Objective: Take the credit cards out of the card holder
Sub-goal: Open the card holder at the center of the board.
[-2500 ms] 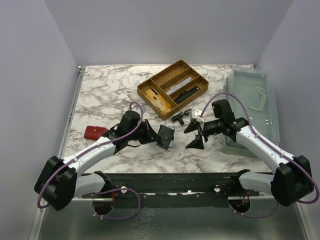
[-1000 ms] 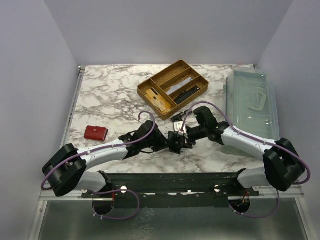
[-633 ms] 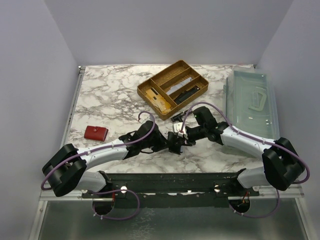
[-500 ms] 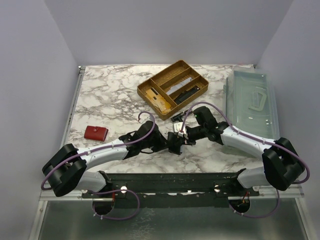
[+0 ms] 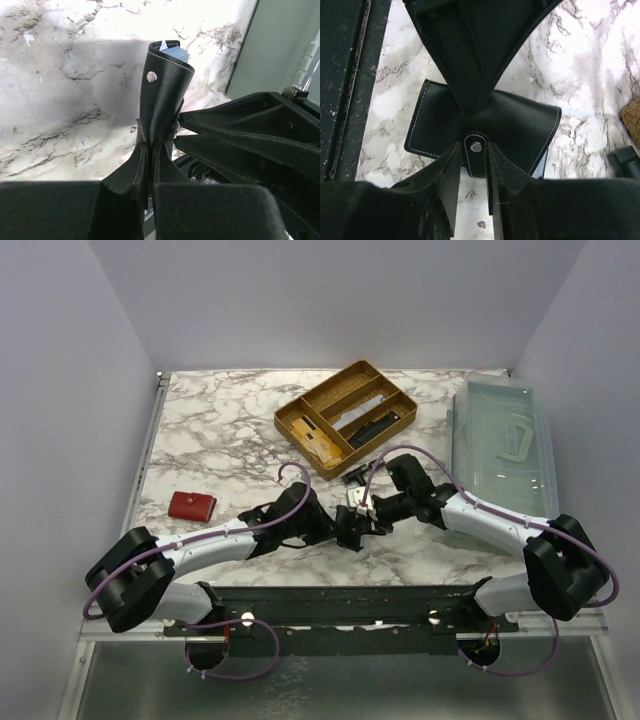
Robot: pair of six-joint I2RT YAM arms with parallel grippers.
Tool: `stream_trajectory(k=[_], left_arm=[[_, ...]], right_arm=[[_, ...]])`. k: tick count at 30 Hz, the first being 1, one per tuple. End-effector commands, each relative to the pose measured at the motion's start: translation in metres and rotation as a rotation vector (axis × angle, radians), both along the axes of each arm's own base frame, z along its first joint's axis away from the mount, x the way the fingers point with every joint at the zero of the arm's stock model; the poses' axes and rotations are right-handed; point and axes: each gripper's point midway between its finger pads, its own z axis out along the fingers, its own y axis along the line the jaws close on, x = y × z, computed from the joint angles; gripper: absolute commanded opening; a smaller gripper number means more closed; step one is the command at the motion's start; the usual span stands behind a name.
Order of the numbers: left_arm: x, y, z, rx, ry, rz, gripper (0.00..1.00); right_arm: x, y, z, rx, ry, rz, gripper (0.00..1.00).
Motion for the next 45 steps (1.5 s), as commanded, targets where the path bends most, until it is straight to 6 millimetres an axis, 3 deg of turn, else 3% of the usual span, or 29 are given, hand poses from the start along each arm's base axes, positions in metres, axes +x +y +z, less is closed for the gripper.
stream_trajectory(k=[1,13,22,27,29,45], left_arm=[[0.000,-0.024,0.020,-0.060,-0.049,-0.107,0.00],[0.006,-0.026,0.027,-0.075,-0.044,-0.047,0.00],[0.006,-0.011,0.033,-0.090,-0.060,0.023,0.00],[0.008,-0.008,0.039,-0.109,-0.066,0.046,0.00],[0.009,-0.005,0.040,-0.103,-0.074,0.057,0.00],[0.010,0.018,0.034,0.077,-0.134,0.016,0.00]], right_arm=[[-0.011,0.002,-0.001,0.008,0.025,0.047,0.33],[-0.011,0.000,-0.016,-0.052,0.002,0.045,0.40],[-0.011,-0.001,-0.026,-0.101,-0.006,0.044,0.25],[-0.016,0.002,-0.021,-0.083,0.001,0.063,0.04],[-0.021,0.002,-0.016,-0.071,0.013,0.083,0.01],[-0.042,-0.007,-0.018,-0.090,0.050,0.179,0.00]])
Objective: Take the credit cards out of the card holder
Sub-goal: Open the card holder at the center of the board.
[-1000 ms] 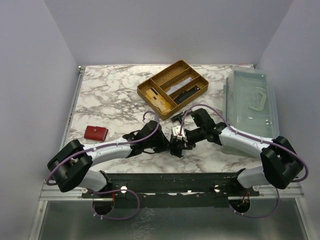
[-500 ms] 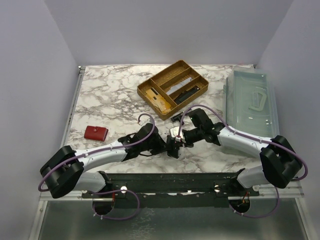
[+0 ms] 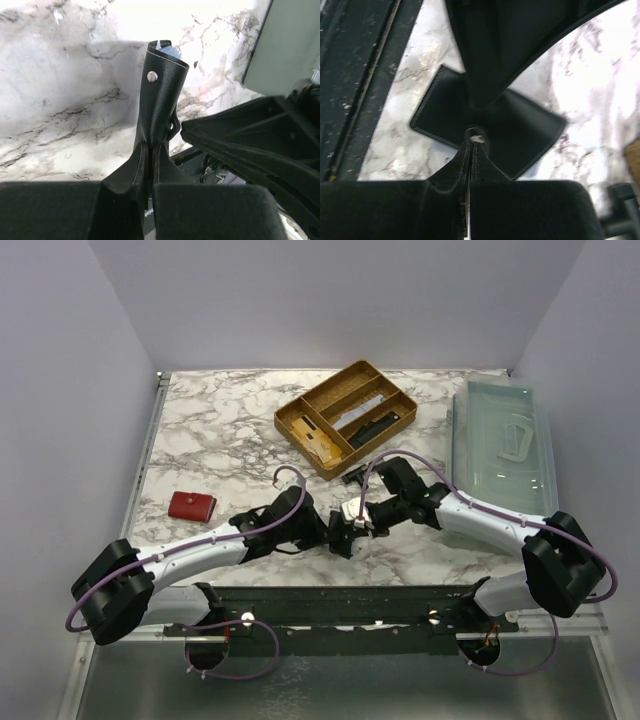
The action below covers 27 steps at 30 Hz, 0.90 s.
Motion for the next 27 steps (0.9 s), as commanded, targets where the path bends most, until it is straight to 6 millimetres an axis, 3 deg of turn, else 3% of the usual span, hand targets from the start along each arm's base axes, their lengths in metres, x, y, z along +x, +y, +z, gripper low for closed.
stream_trajectory(k=[1,6,9,12,14,15,20,23,27], left_arm=[[0.023,0.001,0.032,0.030,-0.127,0.005,0.00],[0.025,-0.001,0.033,0.081,-0.152,-0.073,0.00],[0.019,-0.006,0.030,0.093,-0.147,-0.169,0.00],[0.011,-0.008,0.019,0.125,-0.128,-0.267,0.00],[0.007,-0.008,0.017,0.144,-0.121,-0.323,0.00],[0.006,-0.007,0.015,0.158,-0.117,-0.344,0.00],[0.001,-0.012,0.018,0.170,-0.108,-0.424,0.00],[-0.001,-0.017,0.019,0.158,-0.096,-0.461,0.00],[-0.006,-0.025,0.016,0.134,-0.061,-0.504,0.00]], right_arm=[[-0.027,-0.021,-0.021,-0.104,0.104,0.031,0.00],[-0.027,-0.021,-0.020,-0.101,0.099,0.034,0.00],[-0.025,-0.013,0.000,-0.050,0.107,0.028,0.01],[-0.025,-0.011,0.028,0.028,0.124,0.037,0.09],[-0.027,-0.013,0.034,0.046,0.113,0.045,0.23],[-0.029,-0.014,0.034,0.050,0.108,0.050,0.28],[-0.027,-0.015,0.028,0.044,0.079,0.066,0.35],[-0.026,-0.015,0.024,0.065,0.030,0.082,0.48],[-0.027,-0.016,0.018,0.074,-0.012,0.103,0.53]])
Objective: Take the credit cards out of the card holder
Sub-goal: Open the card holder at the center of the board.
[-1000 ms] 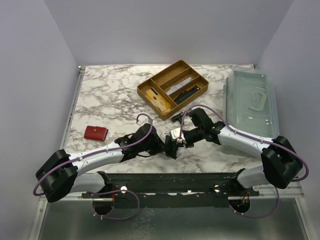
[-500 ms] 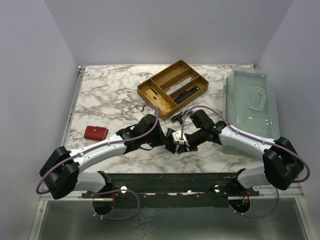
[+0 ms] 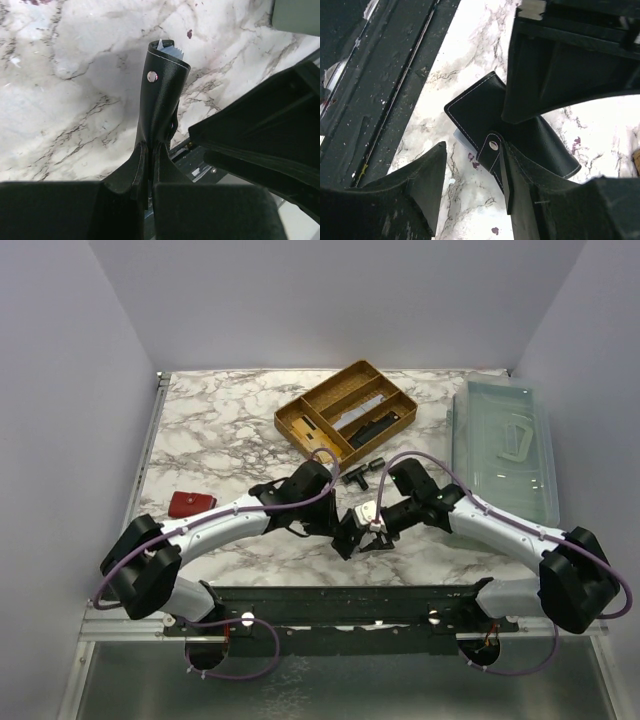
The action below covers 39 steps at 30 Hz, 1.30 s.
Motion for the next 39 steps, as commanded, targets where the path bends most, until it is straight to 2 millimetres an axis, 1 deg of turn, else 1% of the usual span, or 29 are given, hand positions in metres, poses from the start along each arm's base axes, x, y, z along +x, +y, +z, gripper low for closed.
stream_trajectory(k=[1,7,10,14,18,23,27,31,34,36,38,39], left_arm=[[-0.008,-0.014,0.007,-0.042,0.042,-0.096,0.00],[-0.012,-0.018,0.006,-0.056,0.064,-0.119,0.00],[-0.013,-0.020,0.008,-0.071,0.071,-0.128,0.00],[-0.016,-0.025,0.008,-0.094,0.082,-0.144,0.00],[-0.016,-0.027,0.007,-0.097,0.084,-0.147,0.00],[-0.014,-0.026,0.008,-0.097,0.076,-0.143,0.00],[-0.014,-0.028,0.012,-0.114,0.068,-0.147,0.00],[-0.016,-0.029,0.015,-0.130,0.063,-0.169,0.00],[-0.019,-0.029,0.015,-0.137,0.071,-0.185,0.00],[-0.020,-0.028,0.015,-0.138,0.071,-0.189,0.00],[-0.021,-0.028,0.016,-0.139,0.067,-0.194,0.00],[-0.021,-0.028,0.016,-0.141,0.065,-0.197,0.00]], right_arm=[[-0.004,0.000,-0.003,0.040,-0.061,0.049,0.54],[-0.004,-0.003,-0.009,0.033,-0.086,0.059,0.54],[-0.009,-0.002,-0.008,0.044,-0.067,0.079,0.54],[-0.015,0.000,-0.013,0.035,-0.052,0.101,0.54],[-0.020,-0.001,-0.018,0.016,-0.040,0.121,0.49],[-0.025,-0.001,-0.022,0.004,-0.028,0.142,0.39],[-0.027,-0.001,-0.028,-0.018,-0.025,0.149,0.36],[-0.027,-0.002,-0.036,-0.043,-0.019,0.146,0.36],[-0.026,0.000,-0.034,-0.034,-0.018,0.138,0.42],[-0.026,-0.001,-0.035,-0.039,-0.021,0.135,0.44],[-0.026,-0.003,-0.039,-0.056,-0.014,0.134,0.40],[-0.026,-0.004,-0.041,-0.060,-0.010,0.137,0.37]])
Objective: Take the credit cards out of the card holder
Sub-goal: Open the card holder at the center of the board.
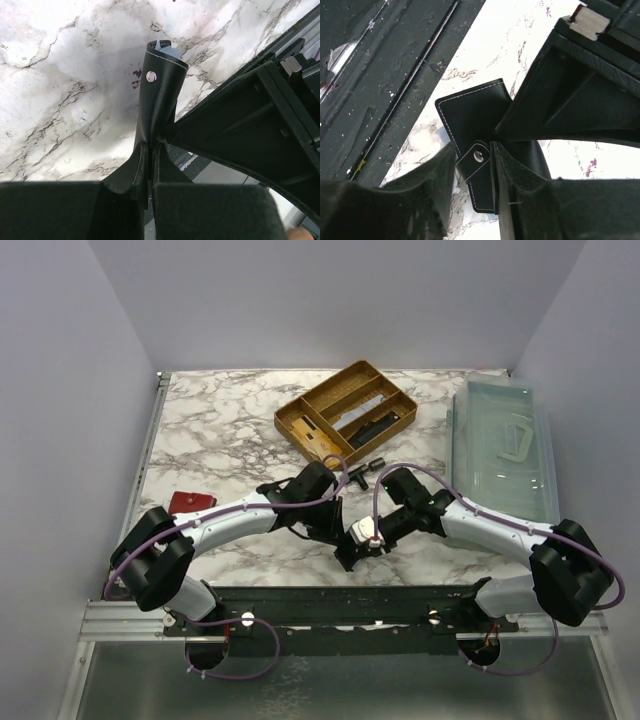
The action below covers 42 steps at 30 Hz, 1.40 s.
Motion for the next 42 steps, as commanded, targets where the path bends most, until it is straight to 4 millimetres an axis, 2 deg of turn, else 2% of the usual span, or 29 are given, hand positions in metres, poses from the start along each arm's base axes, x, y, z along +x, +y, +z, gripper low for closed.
stream_trajectory(k=[1,4,6,10,14,20,27,30,31,34,35,42], left_arm=[[0.000,-0.014,0.025,-0.108,-0.036,-0.051,0.00],[0.001,-0.016,0.030,-0.120,-0.047,-0.061,0.00],[0.003,-0.016,0.033,-0.125,-0.057,-0.063,0.00],[0.009,-0.009,0.034,-0.120,-0.072,-0.033,0.00],[0.017,0.007,0.031,-0.119,-0.062,0.021,0.00],[0.027,0.025,0.031,-0.130,-0.057,0.075,0.00],[0.034,0.034,0.030,-0.141,-0.055,0.082,0.00],[0.033,0.031,0.030,-0.152,-0.044,0.050,0.00],[0.032,0.029,0.029,-0.154,-0.035,0.039,0.00],[0.031,0.025,0.024,-0.156,-0.001,0.012,0.00],[0.030,0.023,0.023,-0.158,0.012,0.001,0.00],[0.027,0.021,0.017,-0.095,0.076,-0.034,0.00]], right_arm=[[-0.009,-0.005,-0.015,-0.050,0.046,0.010,0.31],[-0.011,-0.003,-0.013,-0.050,0.078,0.012,0.08],[-0.013,-0.004,-0.015,-0.055,0.084,0.014,0.01],[-0.009,-0.003,-0.012,-0.059,0.077,-0.007,0.00],[-0.010,-0.003,-0.005,-0.045,0.076,-0.013,0.00],[-0.012,-0.005,-0.007,-0.068,0.100,-0.014,0.00],[-0.015,-0.006,-0.008,-0.087,0.131,-0.015,0.00],[-0.009,0.000,0.002,-0.052,0.118,-0.038,0.00],[-0.008,0.003,0.009,-0.034,0.125,-0.040,0.02],[-0.007,0.006,0.020,-0.005,0.134,-0.038,0.30],[-0.006,0.006,0.018,-0.006,0.121,-0.037,0.36],[-0.001,0.011,0.023,-0.035,0.015,0.037,0.52]])
